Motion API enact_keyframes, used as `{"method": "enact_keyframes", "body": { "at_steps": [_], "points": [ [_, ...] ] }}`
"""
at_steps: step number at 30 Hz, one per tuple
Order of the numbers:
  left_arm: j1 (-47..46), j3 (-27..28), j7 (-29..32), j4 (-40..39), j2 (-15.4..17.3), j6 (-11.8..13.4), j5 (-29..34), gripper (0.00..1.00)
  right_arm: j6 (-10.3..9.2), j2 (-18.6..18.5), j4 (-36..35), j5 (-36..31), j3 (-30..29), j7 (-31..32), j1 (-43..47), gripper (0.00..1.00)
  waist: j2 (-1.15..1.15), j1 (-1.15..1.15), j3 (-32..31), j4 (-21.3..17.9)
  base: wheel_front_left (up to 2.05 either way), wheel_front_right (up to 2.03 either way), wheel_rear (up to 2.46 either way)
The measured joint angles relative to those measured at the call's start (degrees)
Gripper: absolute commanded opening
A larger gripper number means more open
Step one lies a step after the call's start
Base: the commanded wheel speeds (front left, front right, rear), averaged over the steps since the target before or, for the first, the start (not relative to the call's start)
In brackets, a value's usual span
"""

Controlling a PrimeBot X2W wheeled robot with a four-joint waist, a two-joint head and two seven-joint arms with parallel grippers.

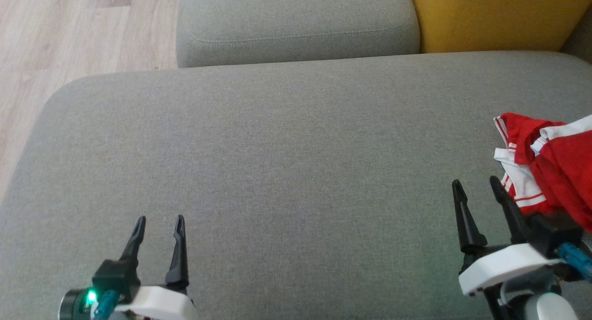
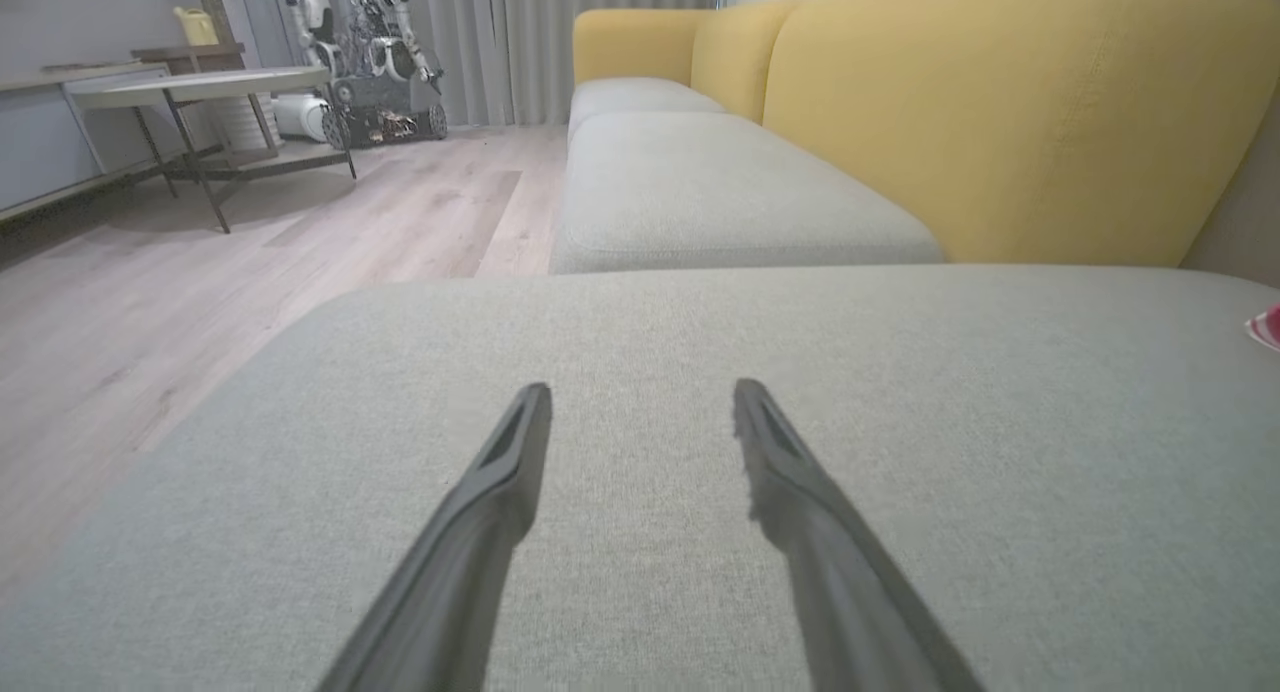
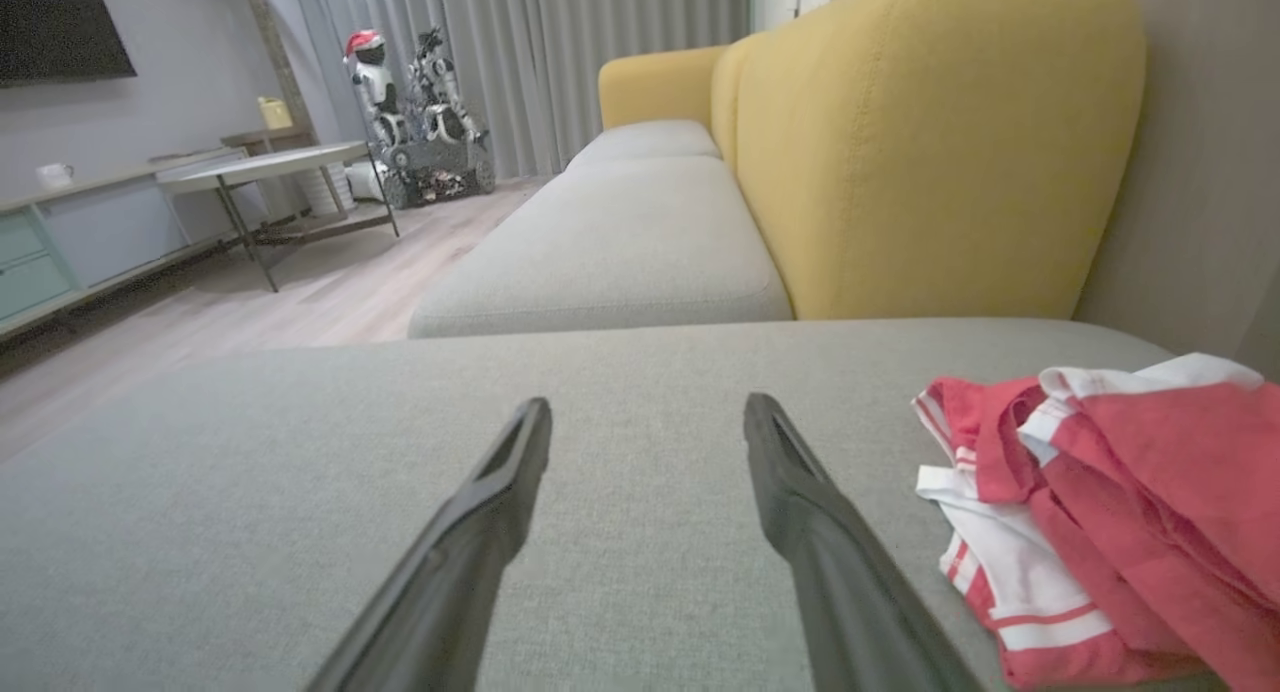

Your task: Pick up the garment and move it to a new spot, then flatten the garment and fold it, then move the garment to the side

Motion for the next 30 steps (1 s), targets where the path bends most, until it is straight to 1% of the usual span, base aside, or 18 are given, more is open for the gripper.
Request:
{"method": "enact_keyframes", "body": {
  "at_steps": [6, 18, 30],
  "points": [
    [1.63, -0.38, 0.0, 4.42, -1.24, -0.03, -0.46, 0.0, 0.0, 0.09, 4.85, 0.66, 0.19, -0.01, 1.68, 0.0, 0.0, 0.0, 0.05, 0.02, 0.0, 0.0, 0.0],
    [1.77, 0.3, 1.36, 5.08, -1.33, -1.59, -8.6, 0.0, 0.0, 0.08, 5.91, 9.05, 0.13, -0.01, 2.0, 0.0, 0.0, 0.0, 0.18, -0.02, 0.0, 0.0, 0.0],
    [0.64, 1.98, 2.71, 6.51, -1.76, -3.72, -16.46, 0.0, 0.0, 0.04, 7.28, 17.31, -0.15, -0.08, 0.85, 0.0, 0.0, 0.0, 0.3, -0.05, 0.0, 0.0, 0.0]
  ]
}}
